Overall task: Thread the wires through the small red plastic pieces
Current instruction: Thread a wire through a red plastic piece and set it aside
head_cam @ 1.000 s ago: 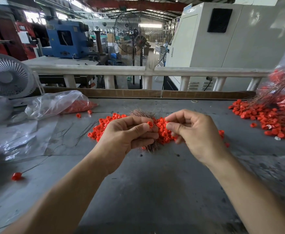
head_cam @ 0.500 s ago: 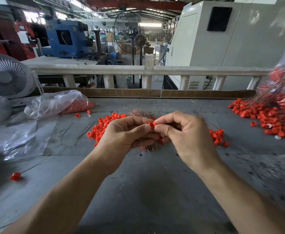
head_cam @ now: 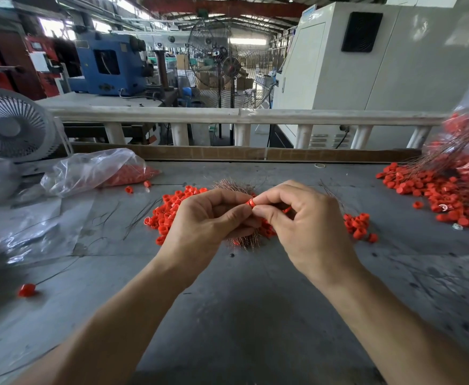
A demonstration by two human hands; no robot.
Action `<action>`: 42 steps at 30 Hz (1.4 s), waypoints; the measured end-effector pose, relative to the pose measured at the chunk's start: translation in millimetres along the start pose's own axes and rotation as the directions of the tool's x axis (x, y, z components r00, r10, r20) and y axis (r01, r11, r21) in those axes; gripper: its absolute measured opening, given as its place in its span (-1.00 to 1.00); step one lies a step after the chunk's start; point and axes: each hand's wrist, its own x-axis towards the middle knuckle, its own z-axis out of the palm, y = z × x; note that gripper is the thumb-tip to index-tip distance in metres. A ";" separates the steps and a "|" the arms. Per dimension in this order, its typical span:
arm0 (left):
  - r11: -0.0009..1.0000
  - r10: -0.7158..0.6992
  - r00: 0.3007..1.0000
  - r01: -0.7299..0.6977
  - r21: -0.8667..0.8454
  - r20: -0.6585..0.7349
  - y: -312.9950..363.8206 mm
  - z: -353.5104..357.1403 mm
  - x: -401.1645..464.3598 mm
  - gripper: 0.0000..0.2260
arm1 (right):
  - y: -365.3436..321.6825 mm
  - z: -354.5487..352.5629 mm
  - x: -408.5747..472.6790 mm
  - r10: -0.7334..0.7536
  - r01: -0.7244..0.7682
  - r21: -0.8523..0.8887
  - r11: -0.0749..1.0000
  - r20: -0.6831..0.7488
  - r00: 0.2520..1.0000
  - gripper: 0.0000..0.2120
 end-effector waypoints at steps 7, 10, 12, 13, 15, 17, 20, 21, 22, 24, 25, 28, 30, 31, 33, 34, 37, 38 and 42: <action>0.999 0.011 1.000 -0.012 0.032 0.009 0.0 0.2 -1.6 -0.77 | 0.5 -2.1 -0.5 -0.022 0.023 -0.022 0.999 0.014 1.000 -0.93; 1.000 0.007 1.000 -0.008 0.029 0.013 0.2 0.1 -1.6 -0.75 | 1.1 -2.3 -0.5 -0.035 0.036 -0.032 0.999 0.014 0.999 -0.93; 1.000 0.005 1.000 -0.005 0.027 0.012 0.4 0.3 -1.4 -0.75 | 1.3 -2.2 -0.5 -0.053 0.054 -0.037 0.998 0.014 0.998 -0.93; 1.000 0.004 1.000 -0.004 0.028 0.014 0.5 0.4 -1.3 -0.74 | 1.3 -2.0 -0.4 -0.060 0.061 -0.039 0.997 0.016 0.998 -0.92; 1.000 -0.001 1.000 0.001 0.026 0.020 0.7 0.6 -1.2 -0.73 | 1.7 -2.0 -0.1 -0.066 0.067 -0.044 0.997 0.024 0.998 -0.92; 1.000 -0.010 1.000 0.010 0.022 0.022 0.8 0.4 -1.1 -0.73 | 3.5 -2.2 0.2 -0.062 0.063 -0.026 0.998 0.035 0.997 -0.91; 1.000 -0.025 0.999 0.025 0.007 0.022 0.4 -0.1 -0.9 -0.74 | 7.2 -1.2 0.7 -0.028 0.025 0.056 0.998 0.045 0.999 -0.90; 1.000 -0.026 0.999 0.026 0.006 0.022 0.1 0.0 -0.7 -0.73 | 8.2 -0.6 0.5 -0.016 0.013 0.074 0.997 0.045 0.999 -0.90; 1.000 -0.026 0.999 0.026 0.005 0.021 -0.4 0.2 -0.6 -0.73 | 9.1 0.2 0.3 -0.005 0.002 0.088 0.996 0.043 0.999 -0.90; 1.000 -0.028 1.000 0.028 0.000 0.013 -0.9 0.2 -0.7 -0.73 | 10.0 1.7 -0.3 -0.003 0.000 0.097 0.995 0.036 0.999 -0.90; 0.999 -0.031 0.999 0.031 -0.004 0.007 -0.9 0.1 -0.7 -0.72 | 9.9 2.3 -0.5 -0.015 0.013 0.088 0.996 0.029 0.999 -0.90; 0.998 -0.057 0.998 0.057 -0.039 -0.007 -0.2 -1.8 -0.3 -0.73 | 8.4 3.9 -0.8 -0.086 0.086 0.016 0.996 0.010 0.996 -0.92; 0.990 -0.093 0.996 0.092 -0.105 -0.006 1.3 -2.4 -0.5 -0.72 | 7.1 5.5 -2.0 -0.132 0.133 -0.058 0.989 0.023 0.991 -0.88; 0.983 -0.115 0.993 0.113 -0.142 -0.001 1.6 -2.1 -0.5 -0.69 | 6.7 6.7 -2.7 -0.146 0.148 -0.102 0.984 0.025 0.989 -0.86; 0.965 -0.159 0.987 0.159 -0.210 0.016 2.0 -0.1 -1.2 -0.64 | 5.1 9.5 -4.5 -0.177 0.172 -0.202 0.964 -0.004 0.984 -0.85; 0.954 -0.180 0.983 0.181 -0.238 0.027 1.7 1.2 -1.5 -0.62 | 3.8 10.9 -5.3 -0.196 0.183 -0.250 0.951 -0.028 0.980 -0.87; 0.925 -0.234 0.971 0.239 -0.297 0.054 1.0 3.2 -1.7 -0.60 | -0.1 14.8 -6.6 -0.225 0.188 -0.355 0.916 -0.066 0.972 -0.92; 0.918 -0.246 0.967 0.253 -0.305 0.061 1.3 3.1 -1.6 -0.63 | -0.4 15.8 -7.1 -0.227 0.187 -0.375 0.908 -0.067 0.971 -0.92; 0.916 -0.259 0.963 0.270 -0.296 0.077 1.7 0.1 -0.5 -0.77 | 0.5 15.7 -7.7 -0.229 0.186 -0.371 0.910 -0.074 0.971 -0.94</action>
